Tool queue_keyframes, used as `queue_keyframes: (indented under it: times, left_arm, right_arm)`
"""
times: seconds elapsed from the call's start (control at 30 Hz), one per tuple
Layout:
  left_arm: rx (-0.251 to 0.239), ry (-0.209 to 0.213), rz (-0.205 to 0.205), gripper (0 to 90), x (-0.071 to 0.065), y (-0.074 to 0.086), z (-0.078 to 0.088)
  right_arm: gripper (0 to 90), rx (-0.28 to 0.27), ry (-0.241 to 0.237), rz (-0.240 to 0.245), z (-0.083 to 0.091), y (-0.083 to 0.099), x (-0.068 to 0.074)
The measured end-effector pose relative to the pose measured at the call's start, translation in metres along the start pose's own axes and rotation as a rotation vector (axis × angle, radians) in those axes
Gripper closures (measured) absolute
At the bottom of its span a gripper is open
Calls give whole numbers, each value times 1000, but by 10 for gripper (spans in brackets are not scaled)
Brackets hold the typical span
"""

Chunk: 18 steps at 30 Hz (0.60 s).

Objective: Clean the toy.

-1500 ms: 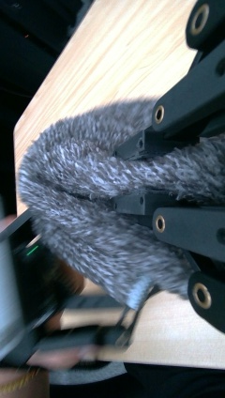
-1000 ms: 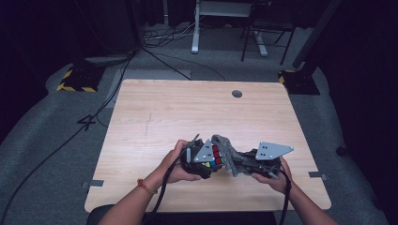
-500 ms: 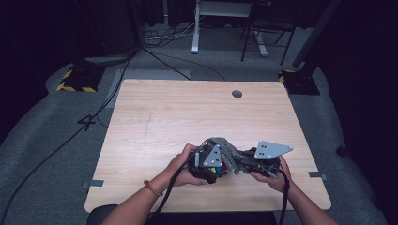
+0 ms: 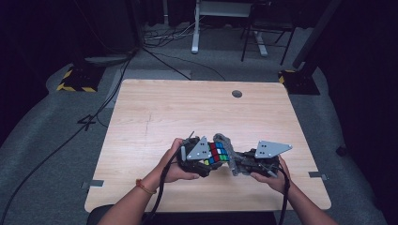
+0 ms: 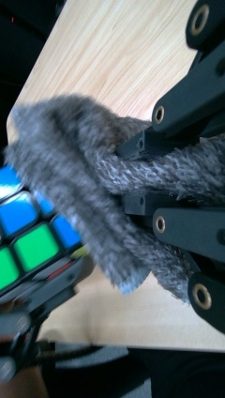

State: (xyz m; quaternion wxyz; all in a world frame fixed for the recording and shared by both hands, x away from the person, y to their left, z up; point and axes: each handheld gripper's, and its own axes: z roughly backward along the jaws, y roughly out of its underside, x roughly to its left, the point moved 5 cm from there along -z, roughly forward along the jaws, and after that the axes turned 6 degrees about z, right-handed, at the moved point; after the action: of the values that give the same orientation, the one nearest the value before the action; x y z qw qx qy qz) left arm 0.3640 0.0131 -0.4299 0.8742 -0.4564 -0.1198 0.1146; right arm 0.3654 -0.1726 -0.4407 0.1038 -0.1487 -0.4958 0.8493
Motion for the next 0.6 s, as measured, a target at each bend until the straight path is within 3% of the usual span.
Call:
queue_keyframes:
  times: [0.33, 0.4, 0.47, 0.6]
  left_arm:
    - [52, -19, -27, 332, 0, 4, -7]
    - [44, -11, -17, 333, 1, 4, -6]
    - [65, -36, -32, 333, 3, 6, -5]
    - [100, -34, 1, 334, 8, 12, -11]
  right_arm:
    - [779, 18, 27, 35, 3, -2, 3]
    - [779, 15, 31, 34, 4, -2, 3]
    - [779, 10, 32, 35, 7, -2, 2]
    - [780, -34, 32, 20, 16, -7, -1]
